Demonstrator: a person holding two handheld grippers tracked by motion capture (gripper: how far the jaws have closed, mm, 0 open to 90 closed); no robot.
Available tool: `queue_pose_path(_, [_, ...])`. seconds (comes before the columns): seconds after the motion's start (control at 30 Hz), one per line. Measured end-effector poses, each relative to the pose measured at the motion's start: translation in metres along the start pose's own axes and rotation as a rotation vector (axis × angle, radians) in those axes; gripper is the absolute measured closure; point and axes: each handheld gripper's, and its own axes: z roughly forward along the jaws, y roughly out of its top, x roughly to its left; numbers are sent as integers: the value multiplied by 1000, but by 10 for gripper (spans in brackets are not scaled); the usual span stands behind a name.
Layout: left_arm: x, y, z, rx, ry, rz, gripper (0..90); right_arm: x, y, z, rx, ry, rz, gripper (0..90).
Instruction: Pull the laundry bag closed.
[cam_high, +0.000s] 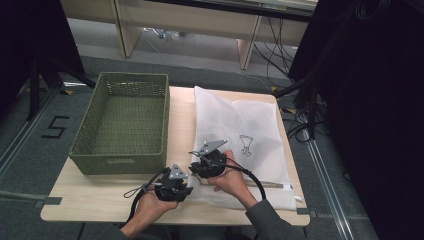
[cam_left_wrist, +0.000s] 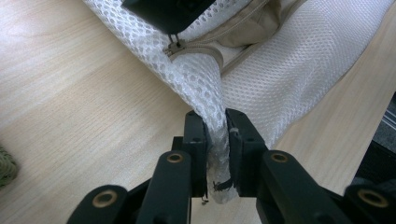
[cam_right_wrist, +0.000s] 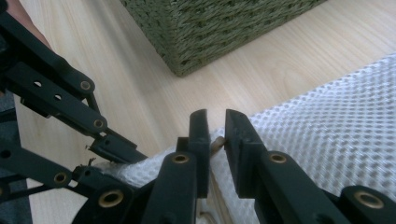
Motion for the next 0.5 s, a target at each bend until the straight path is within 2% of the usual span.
queue_pose_path(0.17, [0,0,1,4,1,1,781,-5,-5,-7,1,-2,-4,832])
queue_pose_path(0.23, [0,-1,0,4,1,0,778,-8,-8,-11,-2,0,22,832])
queue_pose_path(0.33, [0,0,1,5,0,3,771,-11,-11,-11,2,3,10,819])
queue_pose_path(0.43, [1,0,1,3,-14,-3,706,-9,-11,-10,4,13,11,807])
queue_pose_path(0.5, [2,1,1,-3,-14,-9,668,-7,-11,-10,10,14,29,804])
